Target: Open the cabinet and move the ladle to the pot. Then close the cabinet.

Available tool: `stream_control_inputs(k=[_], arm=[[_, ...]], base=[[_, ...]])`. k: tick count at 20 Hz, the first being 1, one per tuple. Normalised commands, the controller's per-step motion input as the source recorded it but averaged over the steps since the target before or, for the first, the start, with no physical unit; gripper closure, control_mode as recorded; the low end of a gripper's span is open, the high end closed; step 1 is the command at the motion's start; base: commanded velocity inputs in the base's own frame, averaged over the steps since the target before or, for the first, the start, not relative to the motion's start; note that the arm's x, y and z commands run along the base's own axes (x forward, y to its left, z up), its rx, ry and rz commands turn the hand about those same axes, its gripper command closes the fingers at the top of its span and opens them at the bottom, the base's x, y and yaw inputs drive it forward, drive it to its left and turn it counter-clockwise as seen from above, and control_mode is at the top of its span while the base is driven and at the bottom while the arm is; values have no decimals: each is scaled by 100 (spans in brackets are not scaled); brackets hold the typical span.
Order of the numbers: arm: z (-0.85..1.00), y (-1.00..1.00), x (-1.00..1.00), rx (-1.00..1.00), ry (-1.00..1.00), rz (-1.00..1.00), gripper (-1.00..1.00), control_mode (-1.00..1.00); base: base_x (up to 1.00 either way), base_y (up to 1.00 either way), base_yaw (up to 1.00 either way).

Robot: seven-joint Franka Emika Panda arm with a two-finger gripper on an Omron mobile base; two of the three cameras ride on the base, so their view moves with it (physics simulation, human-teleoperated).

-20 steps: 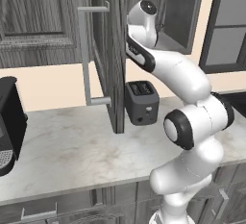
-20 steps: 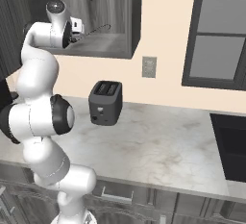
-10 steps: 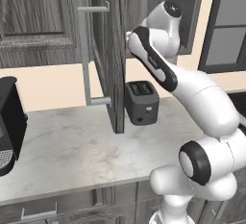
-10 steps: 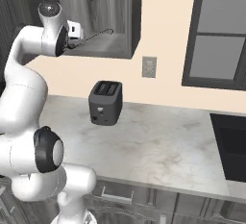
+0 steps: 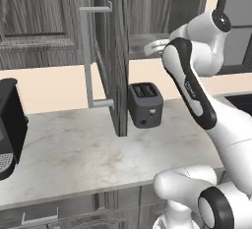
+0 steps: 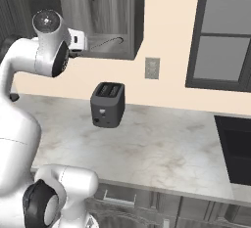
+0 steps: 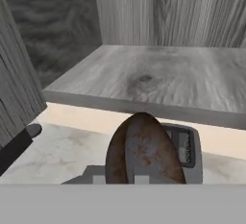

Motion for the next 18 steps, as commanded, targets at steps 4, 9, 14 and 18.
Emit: stream_control_inputs(k=[4, 9, 14, 18], arm=[[47, -30, -100, 0, 0, -2, 100, -100], [9, -21, -100, 0, 3, -7, 100, -100], [-11, -14, -97, 0, 22, -9, 100, -100], [-20, -20, -70, 0, 32, -4, 100, -100]], base=[[0, 0, 0], [0, 0, 0], [0, 0, 0], [0, 0, 0]])
